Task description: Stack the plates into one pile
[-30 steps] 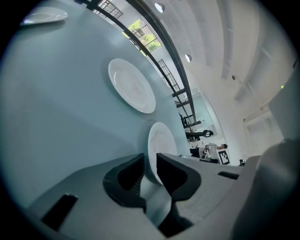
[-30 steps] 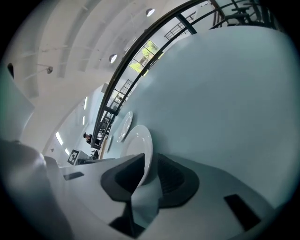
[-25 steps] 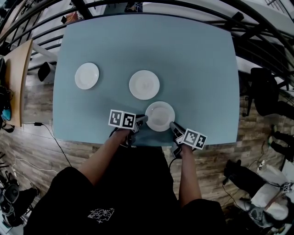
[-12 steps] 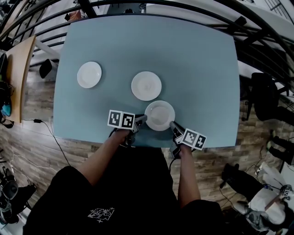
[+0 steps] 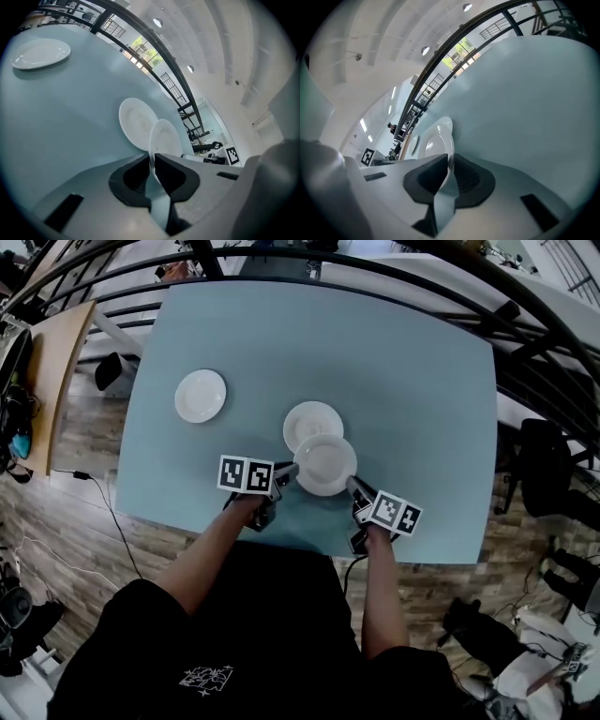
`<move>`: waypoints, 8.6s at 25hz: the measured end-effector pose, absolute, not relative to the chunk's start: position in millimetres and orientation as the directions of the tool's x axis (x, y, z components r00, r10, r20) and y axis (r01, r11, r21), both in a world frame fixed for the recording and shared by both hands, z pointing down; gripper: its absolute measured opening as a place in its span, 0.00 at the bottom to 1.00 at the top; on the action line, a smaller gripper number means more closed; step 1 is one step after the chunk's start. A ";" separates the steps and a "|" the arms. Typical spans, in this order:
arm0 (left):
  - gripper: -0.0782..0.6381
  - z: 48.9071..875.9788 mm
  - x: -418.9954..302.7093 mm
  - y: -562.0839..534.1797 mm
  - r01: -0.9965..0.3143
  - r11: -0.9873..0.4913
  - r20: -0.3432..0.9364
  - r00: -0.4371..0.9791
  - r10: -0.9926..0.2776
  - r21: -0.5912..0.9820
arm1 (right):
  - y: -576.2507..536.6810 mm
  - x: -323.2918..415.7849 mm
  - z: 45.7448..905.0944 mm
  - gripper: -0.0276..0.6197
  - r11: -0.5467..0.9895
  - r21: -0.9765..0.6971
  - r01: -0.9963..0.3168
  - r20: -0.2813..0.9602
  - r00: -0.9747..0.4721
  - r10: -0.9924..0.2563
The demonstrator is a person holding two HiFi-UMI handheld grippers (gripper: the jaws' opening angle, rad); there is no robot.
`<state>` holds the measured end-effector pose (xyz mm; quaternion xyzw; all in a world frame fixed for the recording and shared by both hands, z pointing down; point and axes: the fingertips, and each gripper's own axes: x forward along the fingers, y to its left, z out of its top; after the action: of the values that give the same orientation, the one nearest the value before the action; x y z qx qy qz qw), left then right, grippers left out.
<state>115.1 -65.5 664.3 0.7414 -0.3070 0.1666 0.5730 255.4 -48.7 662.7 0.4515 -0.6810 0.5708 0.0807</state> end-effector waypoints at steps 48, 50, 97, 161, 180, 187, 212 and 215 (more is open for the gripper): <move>0.18 687.7 84.1 -144.1 -0.754 -0.132 0.699 0.650 -0.300 0.644 | -138.2 223.5 687.7 0.14 0.148 -0.496 -0.856 0.754 -0.509 -0.415; 0.18 687.7 85.0 -143.6 -0.767 -0.150 0.714 0.637 -0.290 0.624 | -137.2 224.1 690.2 0.14 0.169 -0.459 -0.872 0.772 -0.485 -0.410; 0.13 620.6 -96.3 -143.6 -0.743 -0.216 0.629 0.658 -0.414 0.634 | -116.6 74.6 606.9 0.05 0.168 -0.557 -0.813 0.622 -0.543 -0.565; 0.23 702.9 -247.0 -210.7 -0.569 0.200 0.585 0.649 -0.486 0.798 | -201.9 -100.6 702.0 0.21 -0.246 -0.821 -0.516 0.564 -0.662 -0.494; 0.16 696.5 -242.7 -206.1 -0.585 0.177 0.590 0.656 -0.471 0.792 | -198.6 -101.1 696.2 0.09 -0.204 -0.788 -0.581 0.600 -0.650 -0.467; 0.16 681.7 -228.0 -199.0 -0.572 0.155 0.567 0.669 -0.480 0.805 | -192.2 -86.6 683.8 0.09 -0.182 -0.795 -0.579 0.586 -0.653 -0.480; 0.15 647.4 -114.3 -171.7 -0.572 0.074 0.539 0.711 -0.451 0.817 | -159.6 26.8 648.6 0.09 -0.168 -0.795 -0.584 0.568 -0.616 -0.545; 0.15 647.3 -96.1 -171.1 -0.574 0.064 0.539 0.718 -0.439 0.817 | -157.2 44.9 648.8 0.09 -0.176 -0.791 -0.585 0.571 -0.605 -0.555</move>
<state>-96.1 -171.1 647.3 0.6820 -0.3714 0.0536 0.6278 44.9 -157.2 648.8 0.4444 -0.6416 0.6251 0.0121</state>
